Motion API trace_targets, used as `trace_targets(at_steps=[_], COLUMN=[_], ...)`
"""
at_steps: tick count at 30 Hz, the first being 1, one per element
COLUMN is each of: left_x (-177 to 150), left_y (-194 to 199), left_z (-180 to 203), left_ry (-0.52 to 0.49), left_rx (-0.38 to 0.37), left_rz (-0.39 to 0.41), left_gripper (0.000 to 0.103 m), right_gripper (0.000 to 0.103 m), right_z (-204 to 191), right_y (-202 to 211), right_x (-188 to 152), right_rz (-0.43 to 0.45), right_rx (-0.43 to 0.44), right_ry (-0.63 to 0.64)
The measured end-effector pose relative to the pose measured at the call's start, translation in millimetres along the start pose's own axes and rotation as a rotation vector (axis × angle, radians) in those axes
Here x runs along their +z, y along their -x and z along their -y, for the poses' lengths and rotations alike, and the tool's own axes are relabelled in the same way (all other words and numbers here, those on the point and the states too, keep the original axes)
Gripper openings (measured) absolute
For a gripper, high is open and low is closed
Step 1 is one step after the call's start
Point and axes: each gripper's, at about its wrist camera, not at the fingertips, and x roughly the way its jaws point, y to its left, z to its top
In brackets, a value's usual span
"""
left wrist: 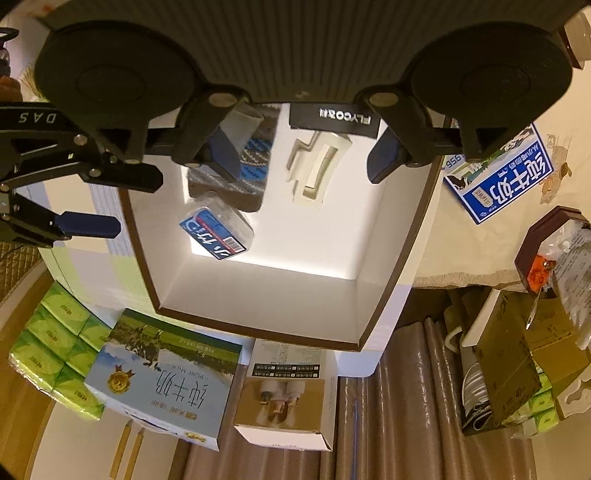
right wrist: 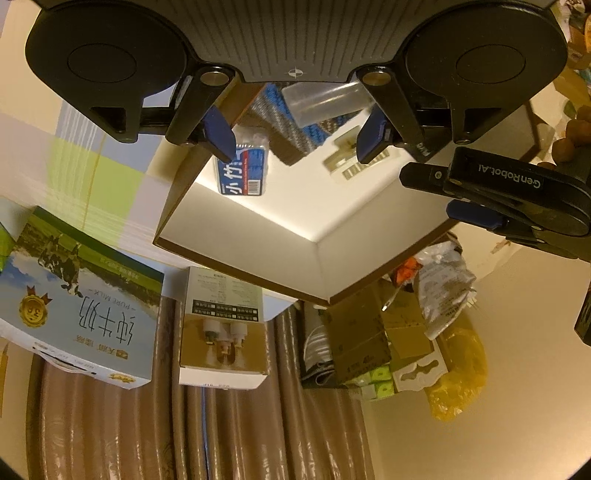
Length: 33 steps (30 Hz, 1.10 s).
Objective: Organize objects
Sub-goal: 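Withdraw both tools from the box toward the swab bag and purple tube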
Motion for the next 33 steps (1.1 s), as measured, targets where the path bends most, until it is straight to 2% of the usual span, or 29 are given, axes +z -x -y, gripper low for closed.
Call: trace_targets(at_steps=[14,16,33], left_x=[-27,-31,-70], left_y=[58,64,100], left_z=[22,26,61], left_ry=[0.016,0.014,0.001], left_rx=[0.016,0.019,-0.012], left_rz=[0.032,0.04,0.043], left_gripper=[0.079,0.085,0.085], right_gripper=[0.088,0.088,0.09], right_z=[-17,-19,-18], right_y=[62,69,125], right_x=[-22,-26,-68], right_rz=[0.063,0.07,0.063], right_rx=[0.014,0.012,-0.004], right_ry=[-0.049,-0.055,-0.106])
